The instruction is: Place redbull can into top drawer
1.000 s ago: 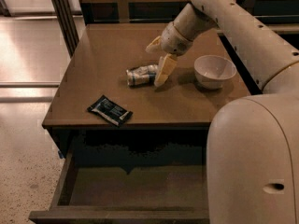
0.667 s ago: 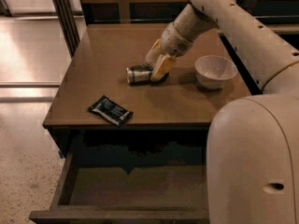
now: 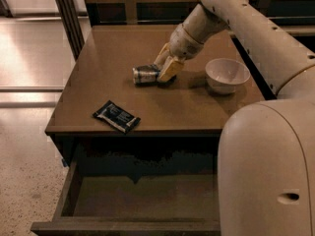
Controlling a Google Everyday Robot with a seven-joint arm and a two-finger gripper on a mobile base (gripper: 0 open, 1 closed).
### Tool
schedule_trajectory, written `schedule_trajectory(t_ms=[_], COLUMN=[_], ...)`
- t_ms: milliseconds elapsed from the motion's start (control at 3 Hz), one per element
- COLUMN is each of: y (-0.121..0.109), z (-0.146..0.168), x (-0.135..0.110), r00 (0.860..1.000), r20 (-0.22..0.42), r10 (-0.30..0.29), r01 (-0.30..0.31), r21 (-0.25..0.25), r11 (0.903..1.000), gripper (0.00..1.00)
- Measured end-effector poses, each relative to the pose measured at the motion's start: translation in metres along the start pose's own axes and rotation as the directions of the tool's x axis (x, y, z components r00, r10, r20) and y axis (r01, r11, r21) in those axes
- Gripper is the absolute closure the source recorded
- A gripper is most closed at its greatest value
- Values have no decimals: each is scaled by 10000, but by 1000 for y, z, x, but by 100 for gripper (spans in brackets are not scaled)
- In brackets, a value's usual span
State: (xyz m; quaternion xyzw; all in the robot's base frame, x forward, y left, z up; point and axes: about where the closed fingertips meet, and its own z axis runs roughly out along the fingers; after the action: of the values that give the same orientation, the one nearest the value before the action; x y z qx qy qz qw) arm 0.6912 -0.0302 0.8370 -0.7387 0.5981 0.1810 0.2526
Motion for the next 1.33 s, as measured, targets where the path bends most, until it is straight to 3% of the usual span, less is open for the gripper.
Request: schedule_trajectory(t_ms=[333,667,1000,1333], y=[8,29,63,97], z=[-7,-26,-40,-49], x=[-7,-17,-32,-42], r00=[9999,9991,9968,9920], r20=[49,211,389,588], r10=[105,364,692,1117], r01=[-105,-374,-731,-1211], r21=[13,485,1090,1949], r11=[9999,9981,9913,9733], gripper=[100,100,100,100])
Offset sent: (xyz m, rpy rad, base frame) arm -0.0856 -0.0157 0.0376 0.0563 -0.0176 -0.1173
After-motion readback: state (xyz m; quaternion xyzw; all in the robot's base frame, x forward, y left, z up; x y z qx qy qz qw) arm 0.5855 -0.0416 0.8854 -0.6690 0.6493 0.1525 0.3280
